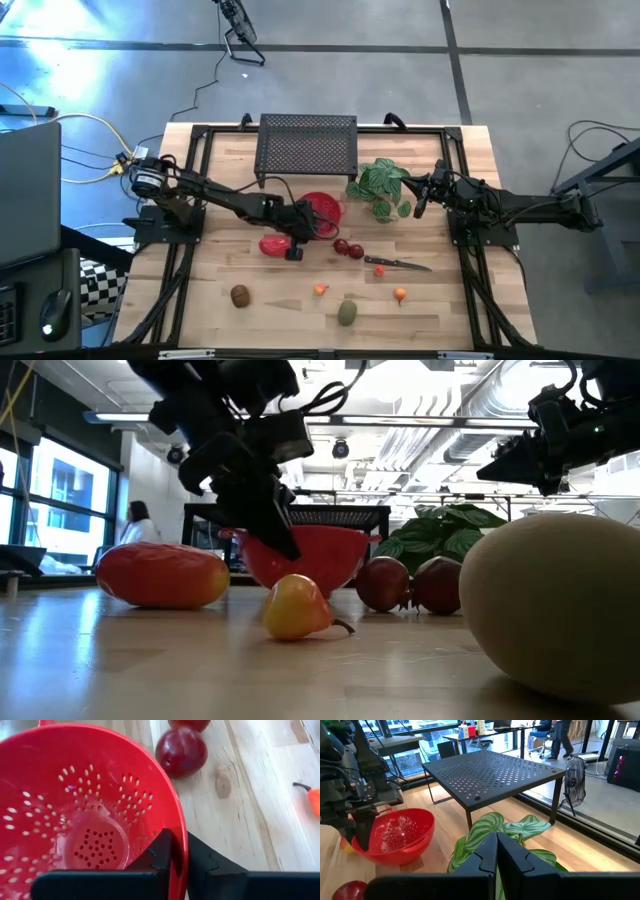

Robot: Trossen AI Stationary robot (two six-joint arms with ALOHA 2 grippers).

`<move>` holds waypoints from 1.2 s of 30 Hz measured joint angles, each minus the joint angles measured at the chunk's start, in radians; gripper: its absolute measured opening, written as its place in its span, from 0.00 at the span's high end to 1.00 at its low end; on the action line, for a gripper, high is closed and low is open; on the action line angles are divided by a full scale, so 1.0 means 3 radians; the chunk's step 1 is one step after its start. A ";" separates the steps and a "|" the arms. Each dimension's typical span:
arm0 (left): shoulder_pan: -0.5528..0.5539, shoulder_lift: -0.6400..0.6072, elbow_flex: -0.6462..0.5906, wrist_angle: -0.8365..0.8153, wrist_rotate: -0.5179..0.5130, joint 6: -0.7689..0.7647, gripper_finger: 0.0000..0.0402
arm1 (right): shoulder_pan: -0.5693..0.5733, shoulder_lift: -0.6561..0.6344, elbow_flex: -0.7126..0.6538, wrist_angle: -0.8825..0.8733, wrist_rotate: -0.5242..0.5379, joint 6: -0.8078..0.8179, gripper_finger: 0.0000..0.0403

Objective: Pick & Place Fruit
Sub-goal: Put the red strainer bowl on the shelf

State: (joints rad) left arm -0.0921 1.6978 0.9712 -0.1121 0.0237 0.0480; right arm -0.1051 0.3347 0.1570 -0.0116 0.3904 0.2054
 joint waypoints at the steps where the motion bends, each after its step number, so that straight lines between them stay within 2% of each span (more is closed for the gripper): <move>1: 0.0000 -0.0001 0.0001 0.0003 -0.0002 0.0002 0.96 | 0.0001 0.0000 0.0000 -0.0001 -0.0001 0.0000 0.99; 15: 0.0000 -0.0137 -0.0003 0.0001 0.0087 -0.0031 0.98 | 0.0001 0.0001 -0.0001 -0.0001 -0.0001 0.0000 0.99; 23: -0.0001 -0.0425 -0.0009 -0.0008 0.0293 -0.0122 0.98 | 0.0001 0.0001 -0.0001 -0.0002 0.0000 -0.0001 0.99; 36: 0.0000 -0.0972 -0.0009 0.0020 0.0397 -0.0147 0.98 | 0.0001 0.0001 -0.0001 -0.0002 0.0000 -0.0001 0.99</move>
State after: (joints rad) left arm -0.0922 1.4062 0.9684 -0.1062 0.1429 0.0038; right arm -0.1049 0.3349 0.1566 -0.0122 0.3904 0.2050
